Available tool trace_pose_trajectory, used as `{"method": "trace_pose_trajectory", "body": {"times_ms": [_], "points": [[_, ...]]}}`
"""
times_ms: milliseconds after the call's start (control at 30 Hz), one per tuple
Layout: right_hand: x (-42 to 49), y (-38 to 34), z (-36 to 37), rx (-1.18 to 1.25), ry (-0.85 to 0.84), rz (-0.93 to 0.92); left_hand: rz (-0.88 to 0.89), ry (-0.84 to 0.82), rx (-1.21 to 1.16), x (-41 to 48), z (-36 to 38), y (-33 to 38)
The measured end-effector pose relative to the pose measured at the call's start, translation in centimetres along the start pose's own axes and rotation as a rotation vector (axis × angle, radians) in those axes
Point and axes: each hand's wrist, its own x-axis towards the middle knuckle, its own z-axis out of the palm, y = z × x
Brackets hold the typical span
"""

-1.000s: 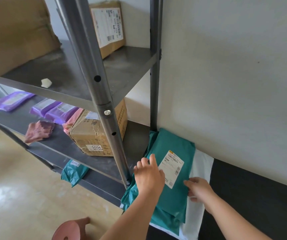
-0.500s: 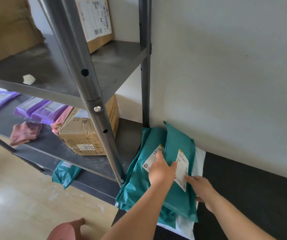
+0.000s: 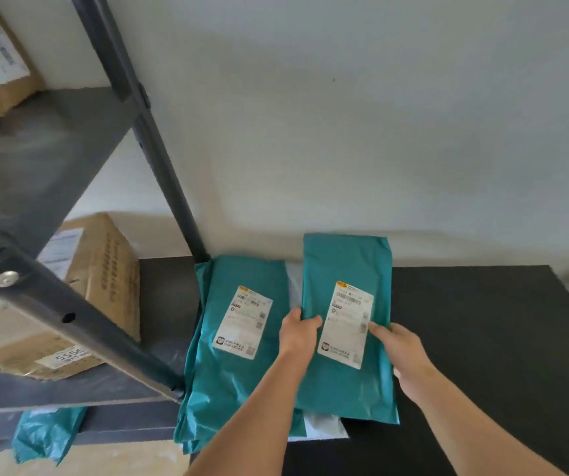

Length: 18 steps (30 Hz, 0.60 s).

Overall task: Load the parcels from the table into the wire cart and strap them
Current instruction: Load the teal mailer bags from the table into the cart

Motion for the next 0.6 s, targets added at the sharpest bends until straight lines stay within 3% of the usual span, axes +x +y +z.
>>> {"method": "trace_pose_trajectory", "body": {"times_ms": [200,600], "points": [[-1.2,2.0,-6.5,0.101,0.102,0.079,-0.009,-0.071,-0.033,-2.2,5.4,-0.1],[-4.3,6.2,-21.0,0.268,0.268,0.092,0.086,-0.233,0.158,-10.0,18.4,0.5]]}}
